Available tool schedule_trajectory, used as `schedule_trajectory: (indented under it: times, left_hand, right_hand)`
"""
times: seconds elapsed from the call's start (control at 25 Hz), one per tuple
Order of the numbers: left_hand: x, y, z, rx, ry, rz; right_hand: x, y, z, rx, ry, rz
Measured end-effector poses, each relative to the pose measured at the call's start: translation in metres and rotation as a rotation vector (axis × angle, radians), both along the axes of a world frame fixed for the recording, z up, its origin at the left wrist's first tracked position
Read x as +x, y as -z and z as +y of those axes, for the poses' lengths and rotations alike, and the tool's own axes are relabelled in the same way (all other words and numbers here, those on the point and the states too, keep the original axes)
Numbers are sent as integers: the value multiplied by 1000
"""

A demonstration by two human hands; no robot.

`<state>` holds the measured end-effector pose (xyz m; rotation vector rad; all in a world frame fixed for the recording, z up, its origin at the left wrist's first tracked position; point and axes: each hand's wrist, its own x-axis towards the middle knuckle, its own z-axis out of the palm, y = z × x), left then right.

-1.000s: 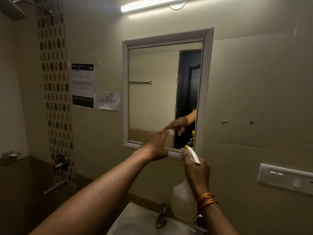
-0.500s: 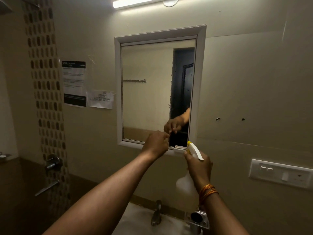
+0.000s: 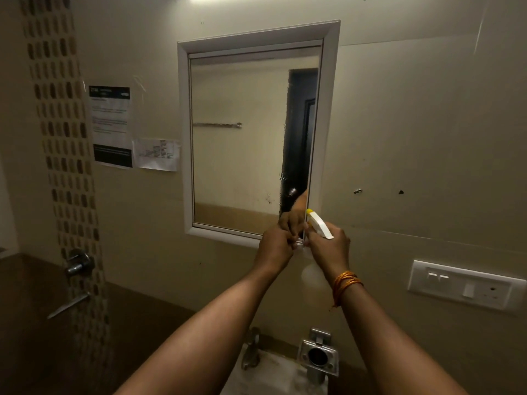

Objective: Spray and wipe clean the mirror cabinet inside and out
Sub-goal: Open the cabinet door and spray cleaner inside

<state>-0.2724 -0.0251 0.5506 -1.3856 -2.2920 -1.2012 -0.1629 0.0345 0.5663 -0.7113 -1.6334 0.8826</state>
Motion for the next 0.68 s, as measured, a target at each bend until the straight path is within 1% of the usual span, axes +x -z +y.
schedule_trajectory:
  times: [0.12,0.24,0.32,0.48,0.68]
  left_hand:
    - [0,1,4,14,-33,1]
    - [-1,-1,1,-6,-40,25]
    - [-1,-2,-5,-15,-37,41]
    - [0,-3,-24,6,-3,43]
    - [7,-6,-61,50,34,97]
  right_hand:
    - [-1,2,5,-2,-14,14]
    - [0,2,7,-37,-33,69]
    - [5,0,4,-53,-85,116]
    - [13,-8,-6,-42,-163,138]
    - [15,-10,-13,-164,-340,170]
